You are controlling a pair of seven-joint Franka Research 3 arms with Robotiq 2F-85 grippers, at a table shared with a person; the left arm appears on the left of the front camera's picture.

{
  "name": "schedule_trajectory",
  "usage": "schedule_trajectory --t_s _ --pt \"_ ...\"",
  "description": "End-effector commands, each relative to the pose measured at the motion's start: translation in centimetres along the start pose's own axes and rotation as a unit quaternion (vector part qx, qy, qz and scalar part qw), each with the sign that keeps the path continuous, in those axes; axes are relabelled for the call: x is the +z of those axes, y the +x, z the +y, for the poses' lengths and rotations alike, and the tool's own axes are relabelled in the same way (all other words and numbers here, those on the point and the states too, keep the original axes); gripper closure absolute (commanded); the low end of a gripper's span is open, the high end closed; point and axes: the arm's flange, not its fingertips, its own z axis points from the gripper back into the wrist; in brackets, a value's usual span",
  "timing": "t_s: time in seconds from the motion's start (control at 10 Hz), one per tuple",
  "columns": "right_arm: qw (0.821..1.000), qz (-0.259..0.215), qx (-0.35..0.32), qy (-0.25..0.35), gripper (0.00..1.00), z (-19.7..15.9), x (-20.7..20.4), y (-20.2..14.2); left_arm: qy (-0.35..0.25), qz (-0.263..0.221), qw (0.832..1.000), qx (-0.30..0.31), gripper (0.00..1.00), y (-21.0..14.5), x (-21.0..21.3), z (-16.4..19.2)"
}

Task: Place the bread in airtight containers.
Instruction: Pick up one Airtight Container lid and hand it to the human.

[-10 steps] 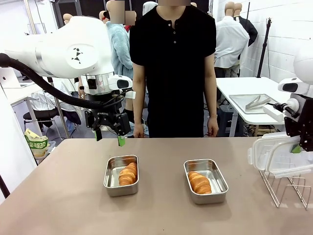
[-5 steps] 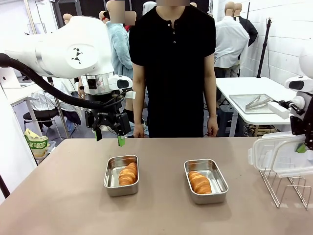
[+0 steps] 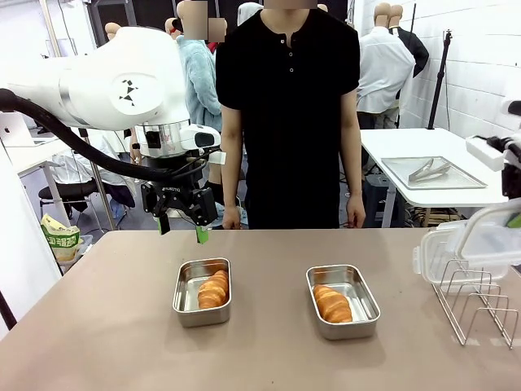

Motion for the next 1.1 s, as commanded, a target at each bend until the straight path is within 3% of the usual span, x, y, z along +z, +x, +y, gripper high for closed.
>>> schedule_trajectory --t_s 0.0,0.2,0.5,0.9,1.0 --pt "0.998 0.011 0.019 -0.06 1.0 -0.2 1.5 0.9 0.004 0.0 1.0 0.001 0.0 -0.1 0.2 0.1" --pt "0.988 0.017 0.073 -0.137 1.0 -1.0 4.9 3.5 0.004 0.0 1.0 0.001 0.0 -0.1 0.2 0.1" --pt "0.955 0.019 0.148 -0.257 1.0 -2.9 9.3 7.9 0.004 0.0 1.0 0.001 0.0 -0.1 0.2 0.1" --pt "0.922 -0.014 0.244 -0.301 1.0 -7.8 9.8 13.3 0.004 0.0 1.0 0.001 0.0 -0.1 0.2 0.1" --pt "0.922 -0.026 0.252 -0.293 1.0 -9.3 9.0 14.2 0.004 0.0 1.0 0.001 0.0 -0.1 0.2 0.1"
